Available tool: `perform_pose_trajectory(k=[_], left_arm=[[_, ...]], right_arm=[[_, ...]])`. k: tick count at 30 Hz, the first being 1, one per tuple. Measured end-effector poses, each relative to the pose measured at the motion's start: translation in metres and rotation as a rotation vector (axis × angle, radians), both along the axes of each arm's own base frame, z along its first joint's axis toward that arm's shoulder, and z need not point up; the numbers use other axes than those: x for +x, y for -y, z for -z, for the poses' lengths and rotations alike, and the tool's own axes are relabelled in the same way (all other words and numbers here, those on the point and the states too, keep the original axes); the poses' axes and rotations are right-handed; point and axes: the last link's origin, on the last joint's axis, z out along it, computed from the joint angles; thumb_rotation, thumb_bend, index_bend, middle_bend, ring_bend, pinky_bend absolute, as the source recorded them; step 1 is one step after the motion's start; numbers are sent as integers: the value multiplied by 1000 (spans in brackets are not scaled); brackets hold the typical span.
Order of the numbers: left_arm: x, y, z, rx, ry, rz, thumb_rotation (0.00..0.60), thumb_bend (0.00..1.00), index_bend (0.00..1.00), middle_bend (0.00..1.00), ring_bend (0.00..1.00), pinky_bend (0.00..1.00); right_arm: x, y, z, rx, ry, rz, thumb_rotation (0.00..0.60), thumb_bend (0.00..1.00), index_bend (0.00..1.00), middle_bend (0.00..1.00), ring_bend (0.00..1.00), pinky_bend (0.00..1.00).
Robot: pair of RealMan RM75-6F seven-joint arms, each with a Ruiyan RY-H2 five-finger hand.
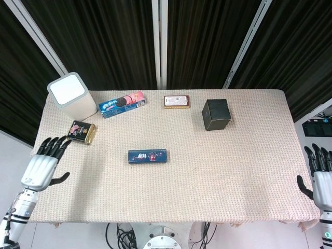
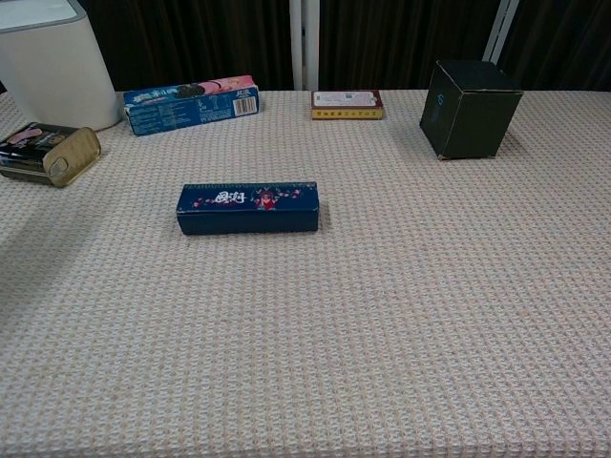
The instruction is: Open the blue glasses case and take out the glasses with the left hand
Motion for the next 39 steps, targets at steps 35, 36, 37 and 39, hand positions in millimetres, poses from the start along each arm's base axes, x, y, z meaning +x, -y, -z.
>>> perform_pose_trajectory(k=[35,36,37,39], left_arm=[[81,-84,149,-463,180,-30,600,206,7,93,0,48],[81,-85,150,-465,180,-30,600,206,7,98,0,48],[82,-85,151,-467,179,-31,600,206,7,104,0,48],[83,-85,153,-472,178,-32,600,206,7,120,0,49]], right_arm=[[-16,-4,-9,-16,38,35,600,301,0,0,0,0],[-16,-4,-9,-16,38,35,600,301,0,0,0,0],[-17,-4,-9,-16,38,36,600,300,0,0,0,0],[-17,-4,-10,-16,38,37,600,301,0,0,0,0]])
